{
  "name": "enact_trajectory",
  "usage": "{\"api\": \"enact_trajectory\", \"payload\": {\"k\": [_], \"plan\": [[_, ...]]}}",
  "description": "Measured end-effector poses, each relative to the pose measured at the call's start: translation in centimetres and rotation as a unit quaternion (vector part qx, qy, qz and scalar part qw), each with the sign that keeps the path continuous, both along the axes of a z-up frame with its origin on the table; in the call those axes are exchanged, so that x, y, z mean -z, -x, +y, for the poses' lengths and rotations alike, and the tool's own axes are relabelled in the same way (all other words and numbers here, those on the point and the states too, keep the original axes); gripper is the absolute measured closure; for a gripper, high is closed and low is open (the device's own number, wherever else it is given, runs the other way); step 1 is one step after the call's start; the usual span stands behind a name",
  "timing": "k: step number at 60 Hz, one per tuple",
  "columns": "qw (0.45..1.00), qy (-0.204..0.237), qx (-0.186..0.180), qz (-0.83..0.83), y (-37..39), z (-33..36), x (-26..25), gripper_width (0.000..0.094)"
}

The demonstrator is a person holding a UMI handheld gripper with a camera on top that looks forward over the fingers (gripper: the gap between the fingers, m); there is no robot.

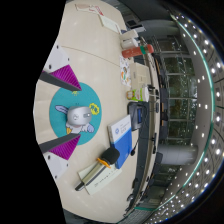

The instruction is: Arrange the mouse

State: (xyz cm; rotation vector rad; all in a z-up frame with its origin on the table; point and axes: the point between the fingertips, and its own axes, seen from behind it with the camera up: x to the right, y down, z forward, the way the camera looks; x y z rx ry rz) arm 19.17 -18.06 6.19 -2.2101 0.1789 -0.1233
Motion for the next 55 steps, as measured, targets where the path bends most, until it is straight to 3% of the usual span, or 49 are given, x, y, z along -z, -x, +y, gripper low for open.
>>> {"api": "enact_trajectory", "payload": {"k": [15,33,55], "plan": [[0.999,-0.029,0.014,-0.032,5.1,-12.2,-8.5,0.0073],[0.998,-0.04,0.021,-0.05,11.2,-26.7,-13.0,0.0076],[0.997,-0.052,0.027,-0.055,13.1,-32.1,-15.6,0.0076]]}}
